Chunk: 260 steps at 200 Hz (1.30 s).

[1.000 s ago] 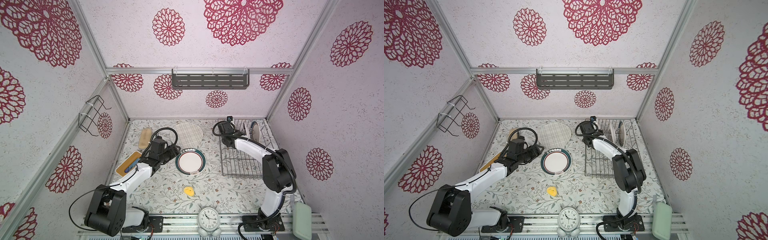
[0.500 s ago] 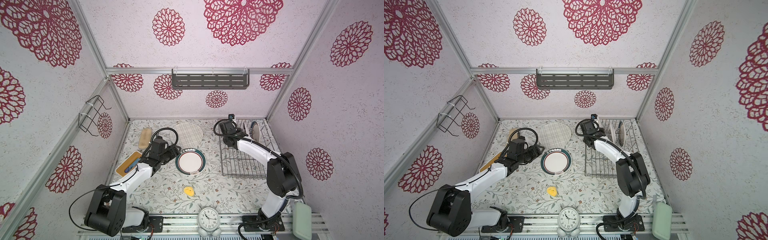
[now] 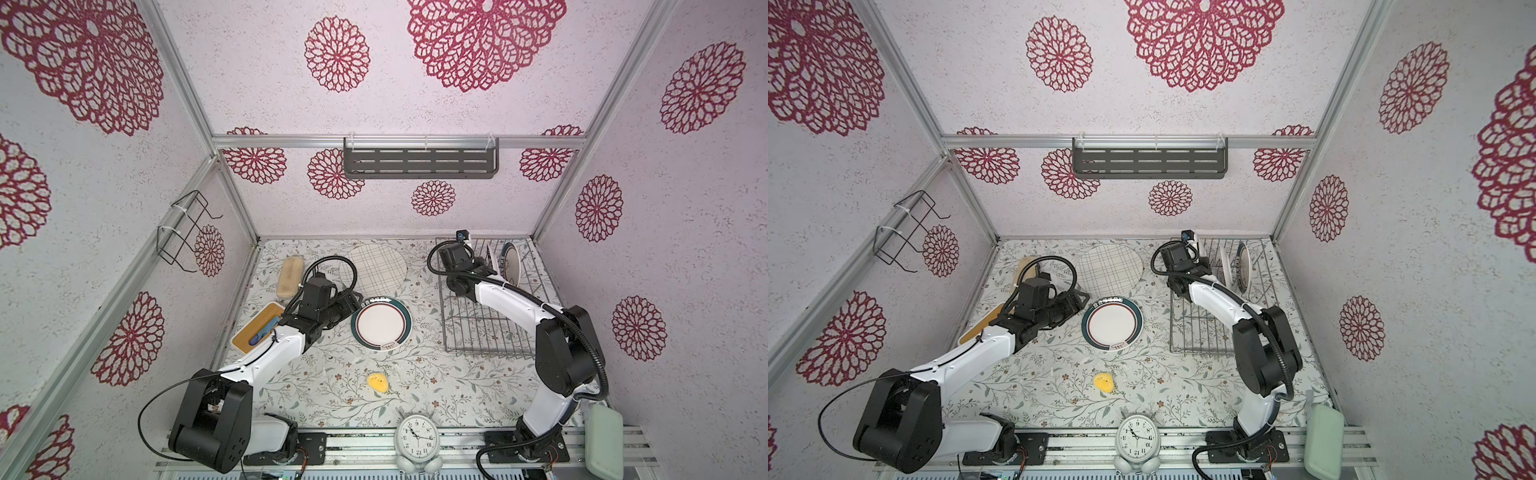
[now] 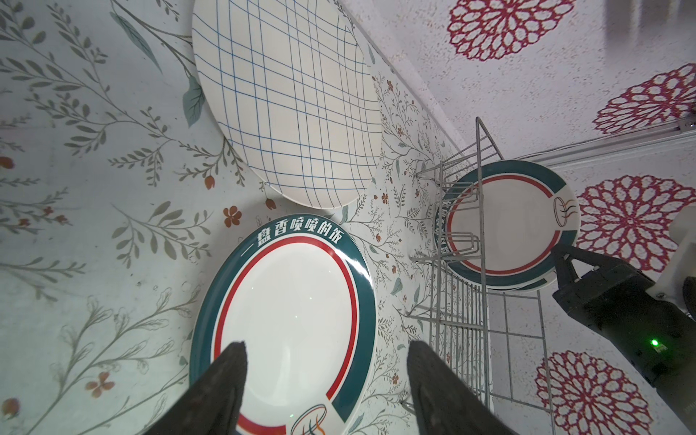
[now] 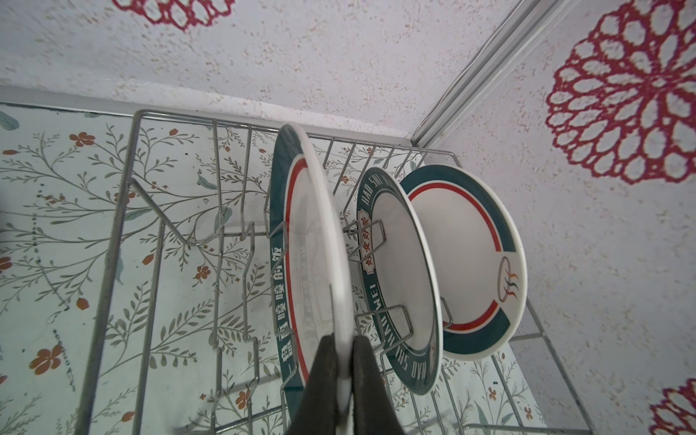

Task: Unload the plates from the dish rack
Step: Pick up the plate from the dish rack.

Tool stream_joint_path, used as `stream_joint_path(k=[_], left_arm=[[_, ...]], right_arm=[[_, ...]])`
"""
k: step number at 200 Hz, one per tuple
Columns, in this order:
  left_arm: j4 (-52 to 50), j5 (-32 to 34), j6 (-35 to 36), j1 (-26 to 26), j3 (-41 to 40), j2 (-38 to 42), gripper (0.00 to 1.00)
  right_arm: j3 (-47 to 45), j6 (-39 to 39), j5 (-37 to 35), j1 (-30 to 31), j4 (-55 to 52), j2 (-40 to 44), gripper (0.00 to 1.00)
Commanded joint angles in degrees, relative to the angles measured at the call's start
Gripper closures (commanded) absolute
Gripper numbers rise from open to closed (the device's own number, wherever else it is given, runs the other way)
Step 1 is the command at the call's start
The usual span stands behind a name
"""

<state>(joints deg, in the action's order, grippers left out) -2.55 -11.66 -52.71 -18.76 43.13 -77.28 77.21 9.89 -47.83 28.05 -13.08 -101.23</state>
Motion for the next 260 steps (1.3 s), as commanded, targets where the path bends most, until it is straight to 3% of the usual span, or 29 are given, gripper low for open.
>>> stream_joint_path(k=[1, 94, 149, 260], left_arm=[[0.0, 0.5, 0.6, -0.3, 0.9, 1.1, 0.28], [0.2, 0.5, 0.6, -0.3, 0.7, 1.3, 0.28], [0.5, 0.5, 0.6, -0.3, 0.8, 1.3, 0.28], [1.5, 0.0, 0.7, -0.3, 1.3, 0.7, 0.28]], right_arm=[[0.1, -1.4, -2.4, 0.4, 3.2, 3.8, 1.00], [0.1, -5.7, -8.9, 2.7, 7.2, 6.2, 1.00], [-0.1, -12.1, -13.4, 4.4, 12.3, 6.5, 1.00], [0.0, -17.4, -15.9, 5.7, 14.9, 9.3, 1.00]])
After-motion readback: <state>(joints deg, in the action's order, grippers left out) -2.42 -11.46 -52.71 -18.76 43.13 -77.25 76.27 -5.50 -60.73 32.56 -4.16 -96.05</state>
